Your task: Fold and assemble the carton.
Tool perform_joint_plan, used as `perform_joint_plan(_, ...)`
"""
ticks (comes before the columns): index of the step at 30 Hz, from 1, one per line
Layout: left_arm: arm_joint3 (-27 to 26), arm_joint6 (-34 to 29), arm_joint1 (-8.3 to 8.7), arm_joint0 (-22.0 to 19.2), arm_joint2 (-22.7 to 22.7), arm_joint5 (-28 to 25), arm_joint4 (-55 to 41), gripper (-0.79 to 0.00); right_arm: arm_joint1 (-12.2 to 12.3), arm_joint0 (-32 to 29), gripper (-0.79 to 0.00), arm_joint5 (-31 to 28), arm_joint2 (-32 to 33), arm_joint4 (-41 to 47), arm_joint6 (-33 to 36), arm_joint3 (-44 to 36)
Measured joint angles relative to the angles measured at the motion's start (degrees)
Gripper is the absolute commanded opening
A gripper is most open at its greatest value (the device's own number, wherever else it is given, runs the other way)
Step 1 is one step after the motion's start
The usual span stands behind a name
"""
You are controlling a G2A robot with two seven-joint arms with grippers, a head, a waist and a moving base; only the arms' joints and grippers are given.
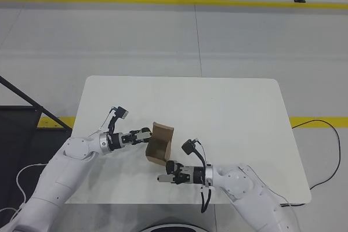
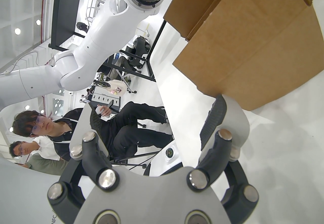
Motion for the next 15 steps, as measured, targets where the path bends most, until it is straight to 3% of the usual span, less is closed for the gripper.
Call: perform_joint_plan(15,0.9,0.3,0.06,-0.2,-1.3,0.0,0.0,0.000,-0.1,0.2,0.000,1.0,-0.1,-0.4,-0.9,0.1)
